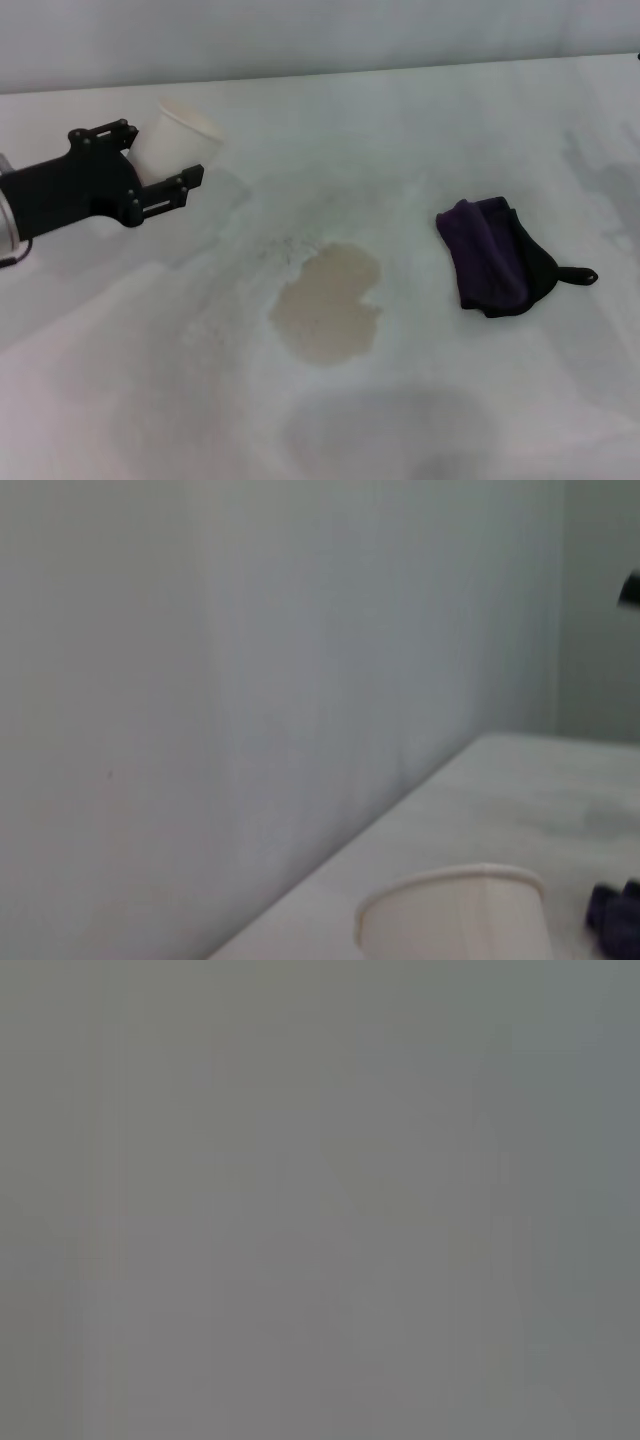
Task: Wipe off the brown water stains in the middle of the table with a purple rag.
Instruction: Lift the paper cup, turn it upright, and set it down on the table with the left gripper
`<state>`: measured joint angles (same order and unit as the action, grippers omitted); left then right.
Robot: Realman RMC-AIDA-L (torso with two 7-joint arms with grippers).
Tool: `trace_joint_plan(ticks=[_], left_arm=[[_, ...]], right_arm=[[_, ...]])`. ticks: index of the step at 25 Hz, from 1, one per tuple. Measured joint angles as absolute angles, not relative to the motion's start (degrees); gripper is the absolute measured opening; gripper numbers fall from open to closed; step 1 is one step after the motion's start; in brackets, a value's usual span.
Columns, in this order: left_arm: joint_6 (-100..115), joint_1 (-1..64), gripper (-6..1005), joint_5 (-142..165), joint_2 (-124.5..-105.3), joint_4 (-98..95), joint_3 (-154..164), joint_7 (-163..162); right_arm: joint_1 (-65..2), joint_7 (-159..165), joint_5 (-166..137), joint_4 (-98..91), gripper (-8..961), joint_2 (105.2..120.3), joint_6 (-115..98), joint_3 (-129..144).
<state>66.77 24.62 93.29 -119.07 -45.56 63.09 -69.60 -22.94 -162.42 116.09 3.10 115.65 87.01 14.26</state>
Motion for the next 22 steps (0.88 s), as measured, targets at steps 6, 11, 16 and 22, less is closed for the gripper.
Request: trace_joint_plan(ticks=[6,11,16,22], left_arm=[[70.6,21.8,687,80.2,-119.01,-35.7,62.8,-57.2],[71.7,21.0,687,73.4,-119.09,-26.0,62.8,-47.3],[72.4,21.0,688,67.9,-119.25,-17.3,63.0,-36.8],[73.7,20.8,689,64.4,-119.46,-11.0,63.0,-27.0]], right_arm=[[-23.0,-162.4,115.5,2.2,868,115.67,86.9,16.2],[-22.8,-162.5,115.4,1.0,868,115.66,86.6,18.5],[-22.6,-163.2,115.4,0.5,868,115.62,86.3,20.0],[-22.2,-163.3,115.4,-0.4,868,115.52,86.2,20.6]])
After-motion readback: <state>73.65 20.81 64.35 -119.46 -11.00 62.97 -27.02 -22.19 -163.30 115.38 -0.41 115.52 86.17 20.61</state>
